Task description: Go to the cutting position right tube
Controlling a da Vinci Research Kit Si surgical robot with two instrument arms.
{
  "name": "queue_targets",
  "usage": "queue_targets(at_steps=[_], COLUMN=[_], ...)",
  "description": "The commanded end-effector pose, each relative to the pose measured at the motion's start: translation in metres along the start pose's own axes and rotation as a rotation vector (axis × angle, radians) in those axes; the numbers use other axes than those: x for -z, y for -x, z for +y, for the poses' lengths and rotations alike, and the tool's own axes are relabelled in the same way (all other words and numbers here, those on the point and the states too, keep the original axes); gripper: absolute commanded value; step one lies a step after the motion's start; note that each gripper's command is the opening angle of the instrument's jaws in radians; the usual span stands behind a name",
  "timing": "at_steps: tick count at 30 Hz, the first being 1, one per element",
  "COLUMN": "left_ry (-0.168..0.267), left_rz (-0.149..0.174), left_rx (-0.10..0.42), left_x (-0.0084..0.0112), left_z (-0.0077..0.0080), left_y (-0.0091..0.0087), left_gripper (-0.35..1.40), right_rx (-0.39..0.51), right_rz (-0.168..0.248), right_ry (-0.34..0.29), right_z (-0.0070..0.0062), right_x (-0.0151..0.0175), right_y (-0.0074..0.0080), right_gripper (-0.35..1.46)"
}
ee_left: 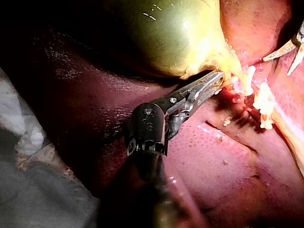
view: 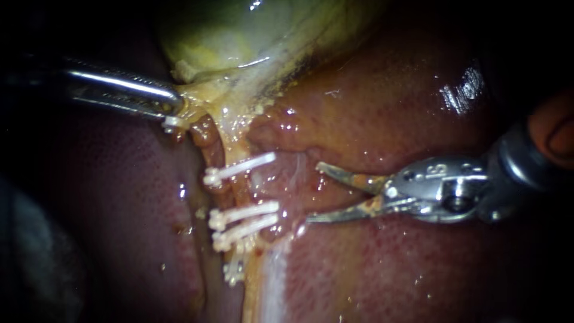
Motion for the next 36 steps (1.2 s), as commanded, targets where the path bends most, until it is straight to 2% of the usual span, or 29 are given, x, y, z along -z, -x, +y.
queue_targets(at_steps=[1,7,15,18,25,32,36], left_ry=[-0.001,-0.001,-0.001,-0.001,-0.002,-0.002,-0.002], left_rz=[0.000,0.000,0.000,0.000,0.000,0.000,0.000], left_rx=[0.000,0.000,0.000,0.000,0.000,0.000,0.000], left_x=[0.0000,0.0000,-0.0001,-0.0001,-0.0001,-0.0001,-0.0001], left_z=[0.0000,0.0000,0.0000,0.0000,0.0000,0.0001,0.0001], left_y=[0.0000,0.0000,0.0000,0.0000,0.0000,0.0000,0.0000], left_gripper=[-0.35,-0.35,-0.35,-0.35,-0.35,-0.35,-0.35], right_rx=[-0.005,-0.020,-0.035,-0.041,-0.023,-0.051,-0.079], right_rz=[-0.003,-0.006,0.021,0.044,0.138,0.179,0.200], right_ry=[-0.008,-0.031,-0.079,-0.110,-0.237,-0.309,-0.320], right_z=[0.0001,0.0010,0.0024,0.0025,0.0021,0.0019,0.0018], right_x=[-0.0006,-0.0041,-0.0065,-0.0070,-0.0080,-0.0104,-0.0117], right_y=[0.0001,0.0008,0.0009,0.0007,-0.0001,-0.0015,-0.0023], right_gripper=[1.30,1.30,1.30,1.30,1.30,1.28,1.28])
